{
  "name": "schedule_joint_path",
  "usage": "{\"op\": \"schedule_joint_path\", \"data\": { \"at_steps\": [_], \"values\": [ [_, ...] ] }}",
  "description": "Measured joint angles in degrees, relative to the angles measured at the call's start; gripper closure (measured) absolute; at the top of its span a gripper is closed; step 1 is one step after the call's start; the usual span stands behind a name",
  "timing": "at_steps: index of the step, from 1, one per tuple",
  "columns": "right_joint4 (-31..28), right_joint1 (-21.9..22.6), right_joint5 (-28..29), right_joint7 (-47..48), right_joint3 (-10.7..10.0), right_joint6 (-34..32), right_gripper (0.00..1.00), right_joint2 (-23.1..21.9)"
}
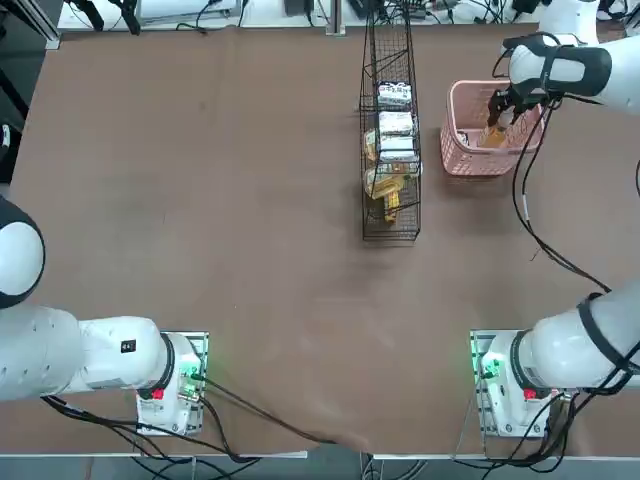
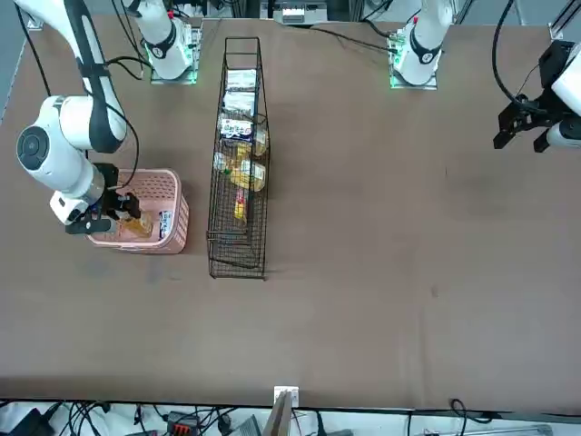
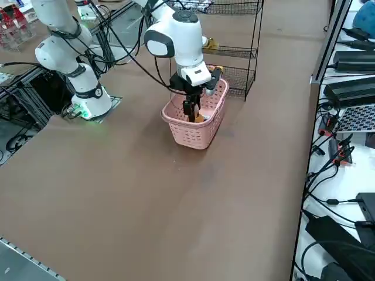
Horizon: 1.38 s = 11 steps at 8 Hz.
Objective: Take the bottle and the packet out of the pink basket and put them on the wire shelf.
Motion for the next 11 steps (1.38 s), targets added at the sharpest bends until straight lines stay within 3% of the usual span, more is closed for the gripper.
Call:
{"op": "schedule_joint_path", "data": {
  "at_steps": [7,11],
  "values": [
    [-0.24,-0.01,0.0,2.01,0.0,-0.17,0.33,0.0],
    [-0.22,-0.01,0.0,1.99,-0.02,-0.28,0.44,-0.03]
  ]
}}
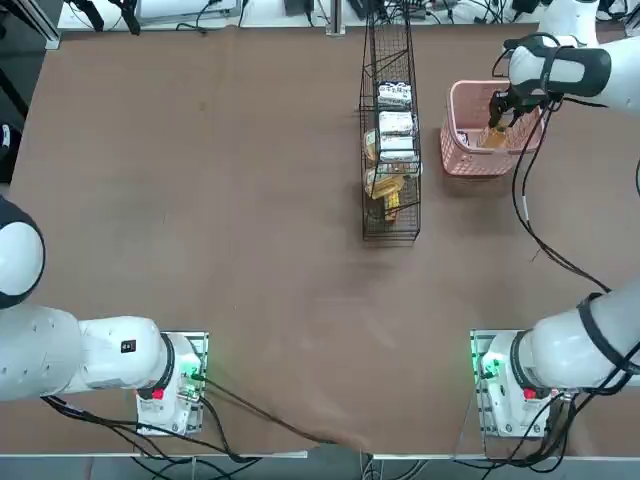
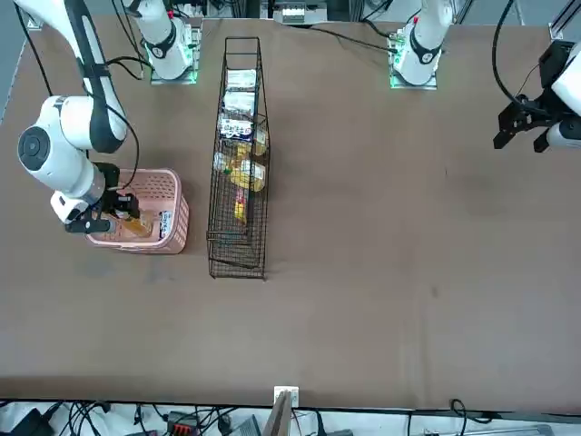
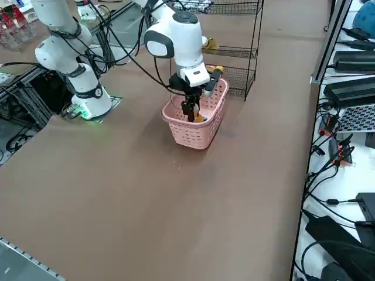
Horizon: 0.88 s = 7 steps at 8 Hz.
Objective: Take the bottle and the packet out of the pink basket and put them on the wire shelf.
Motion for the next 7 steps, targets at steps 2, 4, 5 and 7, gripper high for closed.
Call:
{"op": "schedule_joint_path", "data": {
  "at_steps": [2,4,5,7],
  "values": [
    [0.17,0.0,0.0,-0.1,0.0,-0.11,0.44,-0.12],
    [1.73,0.0,-0.06,-0.6,0.0,-2.32,0.44,-1.17],
    [3.62,0.0,-0.07,-0.88,0.0,-5.61,0.44,-2.31],
    [9.1,0.02,-0.08,-1.32,0.01,-14.58,0.44,-5.04]
  ]
}}
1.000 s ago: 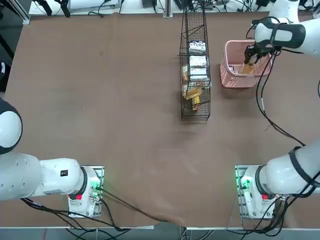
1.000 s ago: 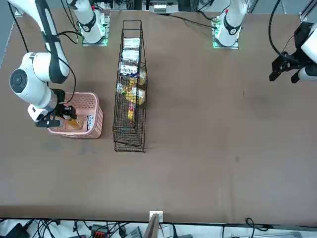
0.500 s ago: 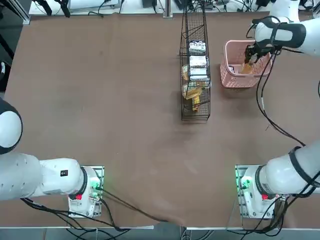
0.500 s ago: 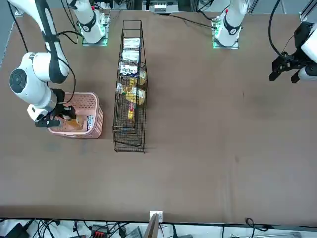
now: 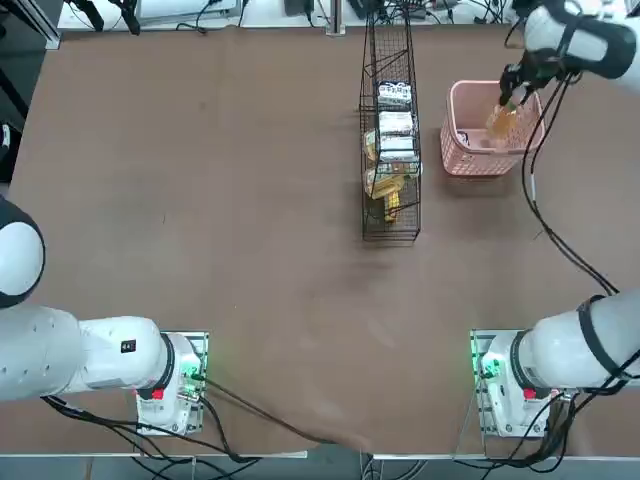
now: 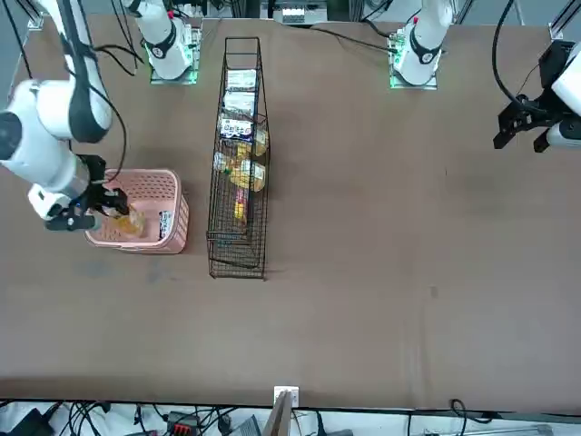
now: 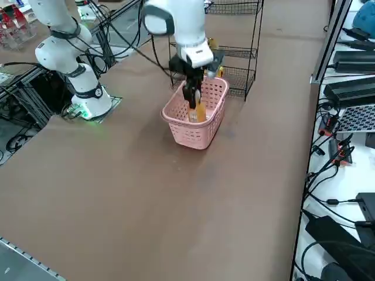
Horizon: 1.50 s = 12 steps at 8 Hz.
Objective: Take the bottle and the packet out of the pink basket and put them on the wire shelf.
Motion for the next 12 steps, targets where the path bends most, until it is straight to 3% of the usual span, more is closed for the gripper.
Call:
{"op": "schedule_joint_path", "data": {
  "at_steps": [4,12],
  "values": [
    [15.25,0.94,1.21,-0.13,0.72,-18.68,0.44,-2.34],
    [24.36,1.69,24.9,-4.67,0.89,-19.73,0.44,-0.06]
  ]
}}
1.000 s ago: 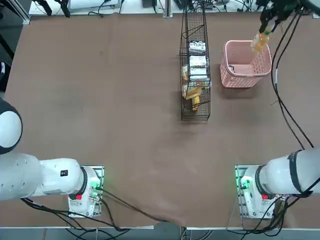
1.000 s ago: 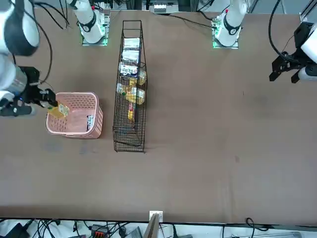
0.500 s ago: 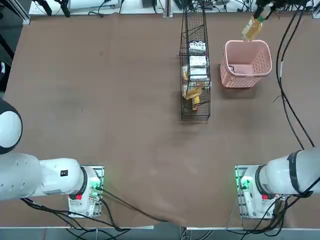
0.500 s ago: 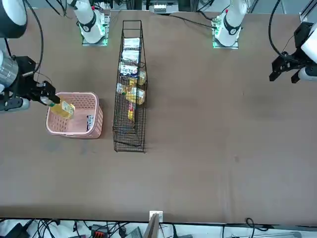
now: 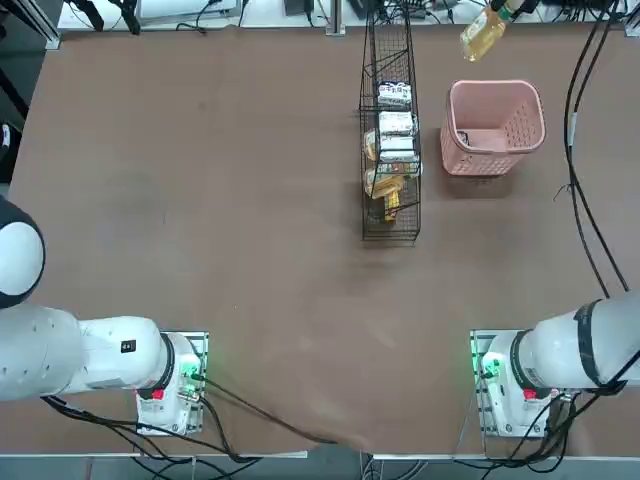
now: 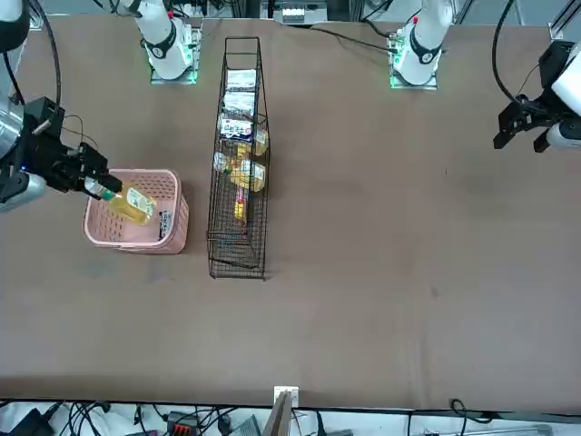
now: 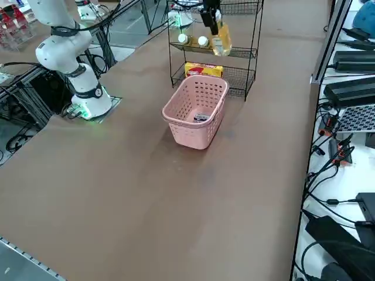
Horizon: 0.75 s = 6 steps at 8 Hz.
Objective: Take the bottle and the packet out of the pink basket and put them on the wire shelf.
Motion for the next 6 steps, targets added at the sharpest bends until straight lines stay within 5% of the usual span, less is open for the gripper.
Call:
{"op": "schedule_joint_path", "data": {
  "at_steps": [6],
  "values": [
    [-1.13,0.16,14.77,-6.12,0.0,0.21,0.44,4.37]
  ]
}}
